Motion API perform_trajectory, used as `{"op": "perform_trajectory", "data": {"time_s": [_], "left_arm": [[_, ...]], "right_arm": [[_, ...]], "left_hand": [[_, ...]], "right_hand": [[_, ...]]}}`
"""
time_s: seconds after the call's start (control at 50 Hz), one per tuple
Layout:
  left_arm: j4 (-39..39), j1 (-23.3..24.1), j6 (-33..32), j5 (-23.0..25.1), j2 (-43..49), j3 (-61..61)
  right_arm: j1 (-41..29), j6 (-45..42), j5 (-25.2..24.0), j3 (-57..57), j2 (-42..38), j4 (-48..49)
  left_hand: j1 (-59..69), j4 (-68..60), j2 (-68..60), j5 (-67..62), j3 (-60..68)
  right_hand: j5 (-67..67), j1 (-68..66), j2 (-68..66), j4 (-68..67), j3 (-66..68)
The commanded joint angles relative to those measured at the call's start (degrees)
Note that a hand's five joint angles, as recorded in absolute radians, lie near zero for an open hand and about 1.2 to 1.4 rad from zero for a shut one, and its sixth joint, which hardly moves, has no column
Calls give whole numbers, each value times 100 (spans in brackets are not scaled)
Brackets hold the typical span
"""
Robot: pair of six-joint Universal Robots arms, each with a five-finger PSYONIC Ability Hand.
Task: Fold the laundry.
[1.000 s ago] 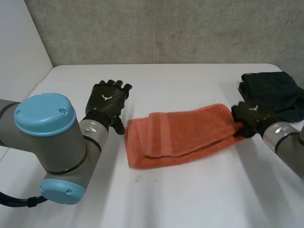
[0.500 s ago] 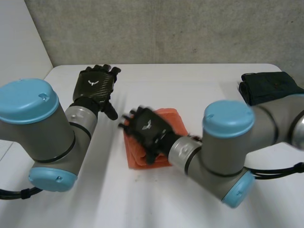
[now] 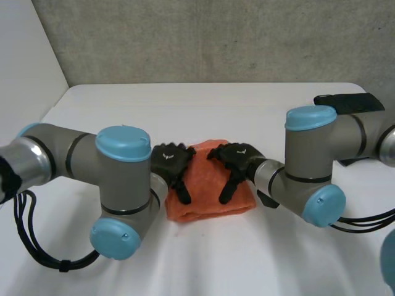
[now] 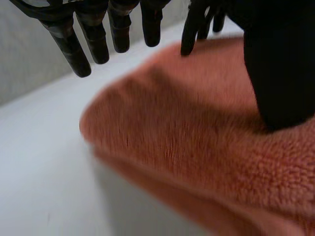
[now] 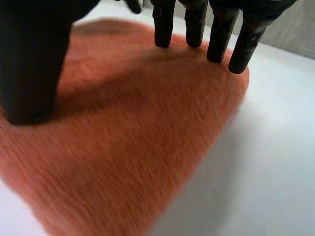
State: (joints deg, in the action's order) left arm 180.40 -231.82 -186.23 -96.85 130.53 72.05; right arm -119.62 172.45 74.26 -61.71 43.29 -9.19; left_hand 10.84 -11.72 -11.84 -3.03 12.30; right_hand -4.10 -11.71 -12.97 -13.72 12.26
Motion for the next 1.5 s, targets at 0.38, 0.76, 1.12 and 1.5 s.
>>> {"op": "perform_trajectory", "data": {"time_s": [0.38,0.76,1.12,1.5], "left_arm": [[-488,-354,-133,833,-1995,-209],[-1332,-812,262,1828,-2752,-253],[-1323,-829,377,1819,-2699,-201],[-1305,-847,570,1828,-2699,-174]], "right_arm": [[-52,-853,730,-1913,2121,1446],[-650,-1213,801,-3110,1428,2720],[-641,-1451,818,-2556,690,3072],[-650,-1592,959,-2187,417,3090]], "left_hand": [[123,-34,-22,97,-23],[140,-51,-39,80,-6],[140,-51,-39,80,-6],[157,-68,-56,63,11]], "right_hand": [[410,171,297,372,-226],[410,171,297,372,-226],[-910,-1149,-1024,-949,1094],[-1230,-1469,-1343,-1269,1414]]}}
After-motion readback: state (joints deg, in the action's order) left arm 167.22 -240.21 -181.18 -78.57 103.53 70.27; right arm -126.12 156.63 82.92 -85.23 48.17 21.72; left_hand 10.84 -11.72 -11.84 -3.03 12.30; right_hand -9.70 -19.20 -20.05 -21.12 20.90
